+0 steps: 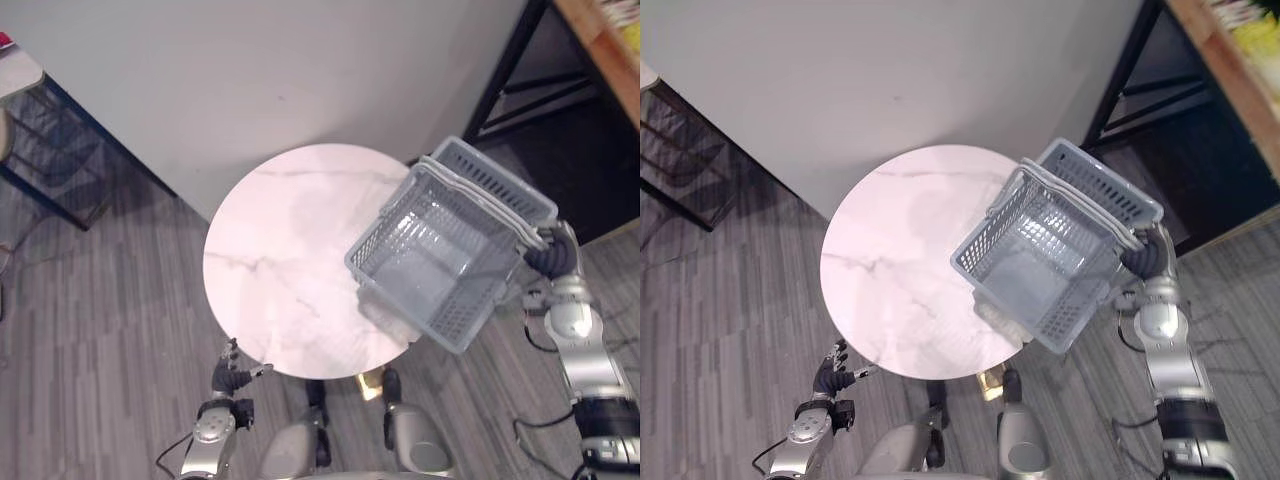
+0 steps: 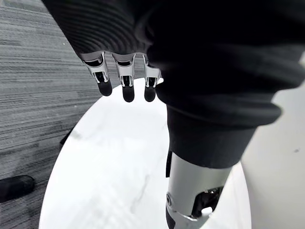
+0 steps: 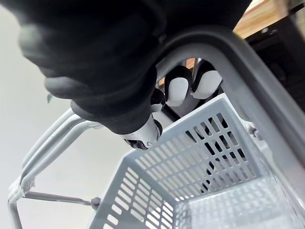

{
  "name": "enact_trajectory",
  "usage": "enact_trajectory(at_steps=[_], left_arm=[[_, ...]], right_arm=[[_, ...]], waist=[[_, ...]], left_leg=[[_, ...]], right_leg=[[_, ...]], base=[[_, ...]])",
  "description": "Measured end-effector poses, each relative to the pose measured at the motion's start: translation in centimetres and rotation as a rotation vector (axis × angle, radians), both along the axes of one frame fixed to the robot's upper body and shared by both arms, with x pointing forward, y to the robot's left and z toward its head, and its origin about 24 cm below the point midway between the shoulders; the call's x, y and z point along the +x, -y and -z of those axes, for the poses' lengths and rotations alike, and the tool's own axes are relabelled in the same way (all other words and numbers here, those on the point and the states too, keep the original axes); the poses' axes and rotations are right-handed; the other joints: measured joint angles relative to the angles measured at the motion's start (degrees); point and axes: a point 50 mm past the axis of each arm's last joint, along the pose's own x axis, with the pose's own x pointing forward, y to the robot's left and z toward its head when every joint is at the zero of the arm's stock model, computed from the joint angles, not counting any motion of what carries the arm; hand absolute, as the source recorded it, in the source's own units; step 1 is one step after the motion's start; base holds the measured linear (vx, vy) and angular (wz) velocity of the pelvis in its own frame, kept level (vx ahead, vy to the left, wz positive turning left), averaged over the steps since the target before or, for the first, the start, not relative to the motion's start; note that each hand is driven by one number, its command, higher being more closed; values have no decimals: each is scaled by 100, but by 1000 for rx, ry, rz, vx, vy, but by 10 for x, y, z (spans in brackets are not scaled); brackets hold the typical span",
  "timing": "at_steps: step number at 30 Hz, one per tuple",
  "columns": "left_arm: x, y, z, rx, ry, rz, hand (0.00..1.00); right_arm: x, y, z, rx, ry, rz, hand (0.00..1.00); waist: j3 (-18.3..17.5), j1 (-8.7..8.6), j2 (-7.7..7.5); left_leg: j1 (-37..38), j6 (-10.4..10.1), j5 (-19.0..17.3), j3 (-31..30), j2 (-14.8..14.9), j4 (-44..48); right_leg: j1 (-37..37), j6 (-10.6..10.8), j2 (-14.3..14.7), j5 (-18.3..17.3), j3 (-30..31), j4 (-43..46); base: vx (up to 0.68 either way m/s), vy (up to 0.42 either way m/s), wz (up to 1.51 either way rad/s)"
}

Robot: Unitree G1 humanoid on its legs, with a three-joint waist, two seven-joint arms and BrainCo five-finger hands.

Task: Pick vegetable in the basket

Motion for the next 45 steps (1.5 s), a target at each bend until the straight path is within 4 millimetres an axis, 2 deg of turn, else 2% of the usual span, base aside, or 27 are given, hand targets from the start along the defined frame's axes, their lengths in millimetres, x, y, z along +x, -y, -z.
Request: enact_trajectory(at_steps=[4,6,9,11,13,15,17,18,20,21,22,23,24,25,27,28,29,30,31,32,35,37,38,39,40,41,45], left_arm=[[-5,-4,-4,-10,18,-32,0],[-6,-5,-6,-13,31,-32,0],[-15,-7,-7,-17,27,-51,0],[-16,-7,-10,-26,45,-72,0],[-11,-7,-18,-22,88,-67,0],[7,0,-31,-31,161,-39,0],[13,1,-35,-30,183,-35,0],[16,3,-35,-35,189,-29,0],[14,7,-34,-41,182,-25,0],[13,6,-32,-34,171,-27,0],[13,5,-32,-30,169,-26,0],[13,12,-28,-54,157,-26,0],[11,17,-26,-69,151,-25,0],[6,26,-22,-93,133,-14,0],[4,36,-20,-120,125,0,0],[4,39,-19,-126,120,9,0],[5,39,-18,-126,116,15,0],[7,39,-20,-126,123,17,0],[5,40,-19,-129,120,18,0],[3,39,-18,-132,112,27,0],[0,37,-19,-128,115,24,0],[-2,37,-18,-131,107,21,0],[-1,38,-18,-132,108,22,0],[-2,37,-17,-127,104,24,0],[2,35,-17,-116,105,34,0],[0,33,-16,-109,92,35,0],[-3,31,-10,-85,56,47,0]], right_arm=[[-30,1,23,216,8,47,100],[-37,-2,30,289,15,56,100],[-45,-18,41,409,27,40,100],[-51,-31,43,476,50,18,100],[-55,-46,45,511,51,-12,100],[-64,-51,46,533,56,1,100],[-65,-54,49,546,49,-1,100],[-70,-57,53,562,38,5,100],[-72,-63,57,569,19,-3,100],[-71,-69,59,568,0,-24,100],[-71,-69,59,563,-2,-28,100],[-68,-69,57,533,-7,-42,100],[-67,-70,56,523,-10,-49,100],[-66,-72,58,516,-20,-55,100],[-64,-71,61,507,-36,-56,100],[-61,-70,64,511,-46,-45,100],[-60,-69,70,521,-61,-20,100],[-61,-68,72,528,-64,-10,100],[-61,-69,74,536,-66,3,100],[-63,-68,75,534,-74,11,100],[-72,-70,82,556,-93,41,100],[-74,-68,82,558,-88,57,100],[-76,-63,82,555,-82,79,100],[-77,-61,83,564,-83,95,100],[-80,-63,88,583,-93,110,100],[-83,-63,90,593,-102,119,100],[-92,-60,101,620,-139,156,100]], waist=[[-282,-38,-8],[-323,-17,-39],[-334,-5,-109],[-301,14,-199],[-264,36,-351],[-251,45,-387],[-246,95,-392],[-262,122,-437],[-304,168,-496],[-395,197,-599],[-403,219,-595],[-419,358,-440],[-435,412,-370],[-440,468,-346],[-435,466,-292],[-403,454,-241],[-400,347,-255],[-384,317,-303],[-307,396,-358],[-295,382,-327],[-306,328,-317],[-376,297,-250],[-452,276,-152],[-473,268,-148],[-444,282,-306],[-444,315,-368],[-467,281,-417]], left_leg=[[204,6,-114,160,2,1],[305,8,-168,321,31,1],[526,0,-294,719,89,43],[504,-4,-447,1067,160,278],[162,-13,-790,1284,318,947],[-312,132,-1019,1381,634,1685],[-371,159,-1043,1380,713,1834],[-377,158,-1042,1331,719,1951],[-429,147,-1034,1274,720,2079],[-732,10,-937,1156,719,2278],[-779,-26,-905,1146,730,2297],[-882,-150,-675,1116,887,2108],[-892,-118,-548,1115,950,2012],[-947,-93,-321,1127,1069,1919],[-1136,-219,-43,963,1253,1832],[-1184,-322,396,760,1330,1553],[-1154,-459,1129,457,1267,990],[-1147,-488,1132,315,1212,1009],[-1241,-453,174,330,1206,2001],[-1233,-349,-312,335,1189,2593],[-775,-278,-1351,227,1213,3677],[-341,-299,-1791,240,1145,3509],[-44,-328,-2094,273,1073,2674],[60,-517,-2197,298,1023,2341],[116,-506,-2111,394,899,2144],[114,-514,-2053,396,813,2128],[107,-496,-2062,608,780,2430]], right_leg=[[171,34,18,27,161,-96],[197,26,49,31,322,-128],[288,16,121,117,693,-166],[236,102,159,225,915,-145],[107,169,213,278,1053,-31],[-78,238,286,227,1008,158],[-470,-129,250,-344,843,1612],[-446,-9,-91,-762,810,2784],[-160,122,-471,-881,937,3384],[249,350,-675,-888,1201,3173],[268,424,-619,-950,1219,3066],[275,529,-447,-1049,1176,2663],[347,518,-392,-1094,1149,2417],[518,454,-330,-1227,999,1975],[551,235,-141,-1376,784,1652],[529,191,22,-1392,669,1595],[489,8,19,-1298,502,1494],[490,-166,-19,-1289,376,1423],[487,-352,-66,-1307,211,1320],[470,-400,-84,-1250,170,1352],[326,-411,-74,-1089,210,1373],[81,-375,-7,-1071,315,1367],[-94,-262,36,-998,293,1365],[-170,-181,18,-940,297,1373],[-201,-147,-59,-828,364,1299],[-164,-70,-102,-633,437,1122],[-50,114,-153,-319,736,822]], base=[[58,3,-23],[22,1,-41],[14,1,-67],[-14,12,-69],[-77,-15,-47],[-107,-32,-9],[-66,-45,2],[-38,-84,16],[-97,-225,21],[-148,-289,21],[-211,-339,5],[-126,-148,-17],[-222,-256,-20],[-241,-266,-1],[-281,-293,19],[-369,-323,60],[-365,-302,70],[-279,-220,52],[-214,-150,21],[-230,-131,12],[-307,-14,1],[-258,114,-19],[-198,153,-9],[-182,128,-1],[-161,84,-13],[-171,147,-25],[-63,148,-34]])
